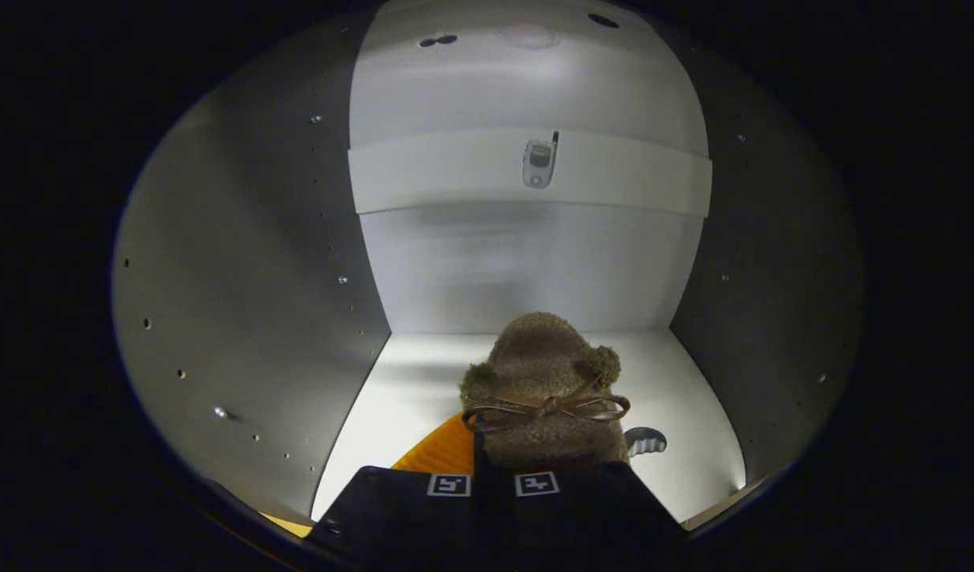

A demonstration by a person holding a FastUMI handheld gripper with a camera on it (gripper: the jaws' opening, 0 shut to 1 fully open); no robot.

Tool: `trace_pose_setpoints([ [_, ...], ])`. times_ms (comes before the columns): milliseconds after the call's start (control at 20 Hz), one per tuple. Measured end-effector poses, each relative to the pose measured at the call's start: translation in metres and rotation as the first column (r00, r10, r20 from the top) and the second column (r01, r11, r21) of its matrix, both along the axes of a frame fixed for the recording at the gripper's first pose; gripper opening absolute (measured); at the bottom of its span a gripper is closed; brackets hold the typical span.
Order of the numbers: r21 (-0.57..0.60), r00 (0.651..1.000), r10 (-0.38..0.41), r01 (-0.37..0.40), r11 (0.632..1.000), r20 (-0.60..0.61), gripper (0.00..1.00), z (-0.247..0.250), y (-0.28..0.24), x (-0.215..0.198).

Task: Open the shoe cabinet door, grab the shoes and put them into the shoe cabinet, then close the shoe cabinet door.

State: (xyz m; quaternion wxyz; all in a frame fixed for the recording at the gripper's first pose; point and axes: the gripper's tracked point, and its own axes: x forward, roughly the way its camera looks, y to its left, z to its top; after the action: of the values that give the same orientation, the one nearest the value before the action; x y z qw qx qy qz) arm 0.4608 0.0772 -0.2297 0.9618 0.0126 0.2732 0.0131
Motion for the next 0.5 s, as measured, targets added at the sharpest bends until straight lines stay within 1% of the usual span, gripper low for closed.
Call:
trace_pose_setpoints([
  [50,-0.006,1.000,-0.010,0.009,1.000,-0.007,0.05,-0.003,-0.002,0.002],
  [100,0.001,1.000,-0.015,0.016,1.000,-0.023,0.07,-0.010,-0.002,0.004],
  [150,0.022,0.999,-0.021,0.022,1.000,-0.045,0.10,-0.011,-0.002,0.002],
  [200,0.032,0.998,-0.037,0.039,0.999,-0.051,0.11,-0.011,-0.004,0.003],
  [250,0.042,0.997,-0.050,0.052,0.998,-0.053,0.15,-0.012,-0.006,0.005],
  [350,0.065,0.995,-0.058,0.063,0.996,-0.083,0.19,-0.013,-0.004,0.000],
  [400,0.072,0.995,-0.056,0.062,0.995,-0.088,0.24,-0.011,-0.002,-0.002],
  [500,0.065,0.995,-0.055,0.060,0.996,-0.079,0.40,-0.006,-0.003,-0.006],
])
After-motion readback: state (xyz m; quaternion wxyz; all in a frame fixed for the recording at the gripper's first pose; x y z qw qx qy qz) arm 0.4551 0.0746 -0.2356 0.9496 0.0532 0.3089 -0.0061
